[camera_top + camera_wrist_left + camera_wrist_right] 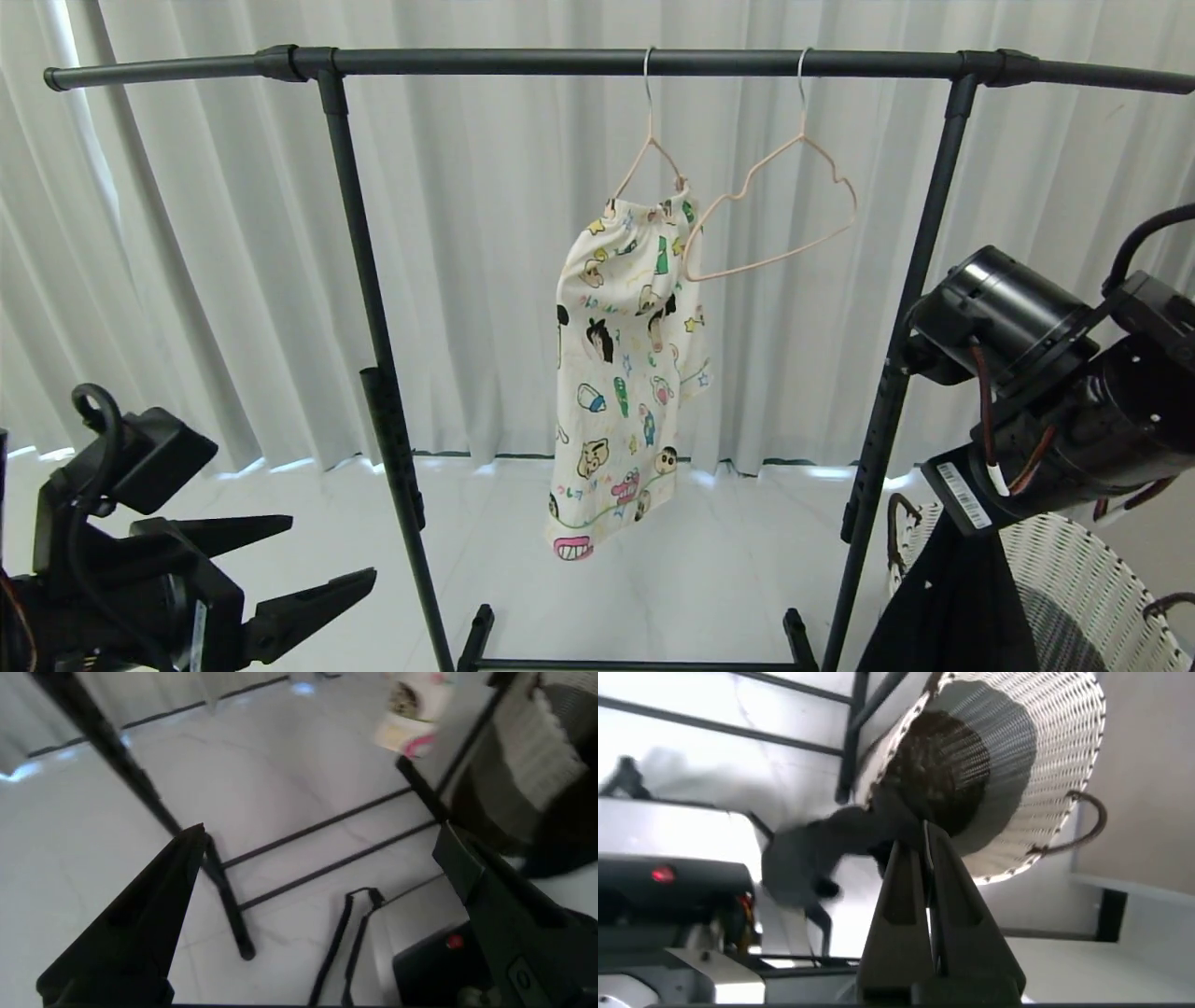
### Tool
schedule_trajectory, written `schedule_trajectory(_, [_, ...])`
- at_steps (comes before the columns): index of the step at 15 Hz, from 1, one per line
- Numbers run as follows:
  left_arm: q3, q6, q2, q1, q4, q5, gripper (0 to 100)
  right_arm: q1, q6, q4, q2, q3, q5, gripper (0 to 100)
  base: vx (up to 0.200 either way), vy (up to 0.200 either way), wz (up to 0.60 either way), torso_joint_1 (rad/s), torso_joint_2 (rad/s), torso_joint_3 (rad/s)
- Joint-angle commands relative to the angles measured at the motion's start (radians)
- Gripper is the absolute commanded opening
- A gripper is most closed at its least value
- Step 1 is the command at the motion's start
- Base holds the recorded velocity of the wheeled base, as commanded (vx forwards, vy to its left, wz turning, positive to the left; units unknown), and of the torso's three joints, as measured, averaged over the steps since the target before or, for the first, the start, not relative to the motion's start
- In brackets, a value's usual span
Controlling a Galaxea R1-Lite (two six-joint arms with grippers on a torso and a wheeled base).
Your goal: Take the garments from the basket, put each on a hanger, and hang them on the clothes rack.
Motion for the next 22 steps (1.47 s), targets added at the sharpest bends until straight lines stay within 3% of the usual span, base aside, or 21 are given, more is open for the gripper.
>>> schedule_trajectory(1, [-0.008, -0.003, 0.050, -0.072, -0.001, 0.000, 100, 0.008, 0.001, -0.003, 0.038, -0.053, 0.002, 0, -0.200, -0.200, 0.00, -0.002, 0.00, 0.002])
schedule_trajectory(6, [-0.012, -0.003, 0.090, -0.129, -0.001, -0.002, 100, 0.016, -0.001, -0.005, 0.105, -0.138, 0.006, 0, -0.200, -0.200, 0.00, 0.000, 0.01, 0.002])
schedule_trajectory(9, [-0.012, -0.004, 0.088, -0.195, -0.002, -0.002, 100, 0.035, -0.001, -0.006, 0.162, -0.236, 0.095, 0, 0.000, 0.000, 0.00, 0.000, 0.00, 0.000])
schedule_trajectory(14, [-0.058, -0.012, 0.124, -0.302, -0.004, -0.002, 100, 0.085, -0.011, -0.020, 0.249, -0.351, 0.131, 0, 0.000, 0.000, 0.00, 0.000, 0.00, 0.000])
schedule_trajectory(18, [-0.256, -0.242, 0.230, -0.563, -0.033, -0.002, 100, 0.117, -0.085, -0.093, 0.306, -0.443, 0.210, 0, 0.000, 0.000, 0.00, 0.000, 0.00, 0.000])
schedule_trajectory(19, [-0.312, -0.305, 0.289, -0.650, -0.054, 0.001, 100, 0.134, -0.102, -0.093, 0.314, -0.493, 0.259, 0, 0.000, 0.000, 0.00, 0.000, 0.00, 0.000])
schedule_trajectory(22, [-0.328, -0.308, 0.372, -0.706, -0.103, 0.018, 100, 0.183, -0.102, -0.093, 0.309, -0.538, 0.293, 0, 0.000, 0.000, 0.00, 0.000, 0.00, 0.000])
